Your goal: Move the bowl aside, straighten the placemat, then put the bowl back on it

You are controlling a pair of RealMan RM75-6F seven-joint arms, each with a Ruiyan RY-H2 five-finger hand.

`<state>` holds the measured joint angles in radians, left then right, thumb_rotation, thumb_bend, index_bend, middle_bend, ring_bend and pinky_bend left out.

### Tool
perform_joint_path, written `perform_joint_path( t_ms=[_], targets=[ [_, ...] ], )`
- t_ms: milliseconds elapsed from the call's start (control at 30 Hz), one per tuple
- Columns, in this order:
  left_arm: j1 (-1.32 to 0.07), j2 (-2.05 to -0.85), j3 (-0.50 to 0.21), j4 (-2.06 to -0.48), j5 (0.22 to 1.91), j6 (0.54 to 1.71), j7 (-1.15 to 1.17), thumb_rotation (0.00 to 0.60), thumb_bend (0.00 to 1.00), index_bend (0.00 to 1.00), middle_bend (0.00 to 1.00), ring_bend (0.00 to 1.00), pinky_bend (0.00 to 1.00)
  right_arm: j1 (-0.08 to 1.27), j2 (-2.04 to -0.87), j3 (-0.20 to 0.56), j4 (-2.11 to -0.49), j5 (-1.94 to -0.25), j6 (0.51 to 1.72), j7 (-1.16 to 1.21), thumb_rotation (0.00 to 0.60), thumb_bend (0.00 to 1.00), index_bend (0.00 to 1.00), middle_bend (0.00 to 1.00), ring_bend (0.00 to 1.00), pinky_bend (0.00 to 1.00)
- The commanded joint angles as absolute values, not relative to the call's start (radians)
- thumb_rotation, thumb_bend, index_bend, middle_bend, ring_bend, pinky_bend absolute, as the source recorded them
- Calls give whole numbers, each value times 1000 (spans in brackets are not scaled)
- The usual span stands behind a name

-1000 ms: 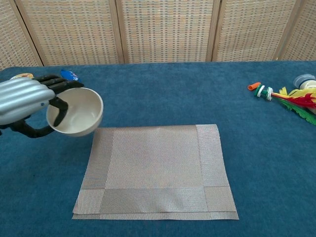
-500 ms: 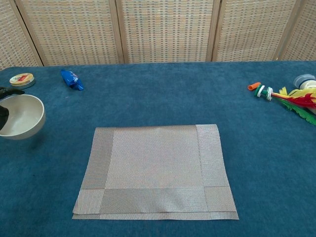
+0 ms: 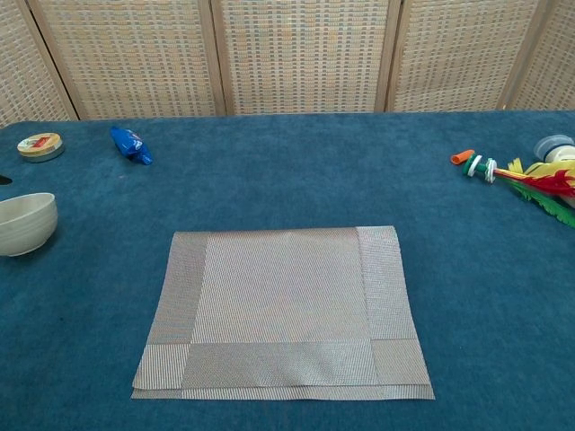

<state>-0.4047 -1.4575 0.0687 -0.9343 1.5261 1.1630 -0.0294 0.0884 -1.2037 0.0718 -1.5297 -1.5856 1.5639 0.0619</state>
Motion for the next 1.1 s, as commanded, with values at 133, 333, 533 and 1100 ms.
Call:
perform_joint_path(
  t_ms=[133, 333, 533, 1100],
  targets=[
    [-395, -1434, 70, -947, 1536, 1179, -48, 600, 375, 320, 0, 0, 0, 89, -1202, 72, -1531, -1587, 1565, 64, 600, 156, 174, 0, 0, 106],
    [-379, -1383, 61, -981, 1550, 1239, -66, 600, 373, 300, 0, 0, 0, 88, -1202, 71, -1532, -1587, 1564, 63, 600, 155, 174, 0, 0, 106],
    [-363, -1314, 37, -1083, 1570, 1335, -101, 600, 314, 228, 0, 0, 0, 89, -1204, 70, -1534, -1591, 1567, 55, 600, 155, 174, 0, 0, 106],
    [-384, -1437, 92, -1432, 1756, 1353, 184, 600, 223, 359, 0, 0, 0, 82, -1188, 79, -1542, -1583, 1582, 85, 600, 154, 174, 0, 0, 106]
  ],
)
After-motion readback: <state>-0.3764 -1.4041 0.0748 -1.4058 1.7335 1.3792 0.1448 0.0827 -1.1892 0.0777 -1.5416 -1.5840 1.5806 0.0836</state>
